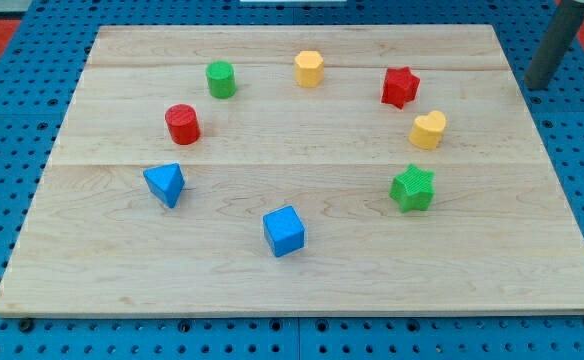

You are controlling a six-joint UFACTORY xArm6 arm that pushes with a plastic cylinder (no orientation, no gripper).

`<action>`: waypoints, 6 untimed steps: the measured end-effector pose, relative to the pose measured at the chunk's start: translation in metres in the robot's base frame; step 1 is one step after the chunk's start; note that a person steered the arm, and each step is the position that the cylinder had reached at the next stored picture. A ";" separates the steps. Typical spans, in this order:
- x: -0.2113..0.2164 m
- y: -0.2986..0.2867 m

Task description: Move the yellow heart to the center

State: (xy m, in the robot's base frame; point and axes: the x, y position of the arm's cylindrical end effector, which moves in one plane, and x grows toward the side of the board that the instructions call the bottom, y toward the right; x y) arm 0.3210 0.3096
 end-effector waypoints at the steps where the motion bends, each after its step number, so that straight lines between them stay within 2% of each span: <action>1: 0.005 -0.034; 4: 0.083 -0.154; 5: 0.092 -0.227; 6: 0.094 -0.264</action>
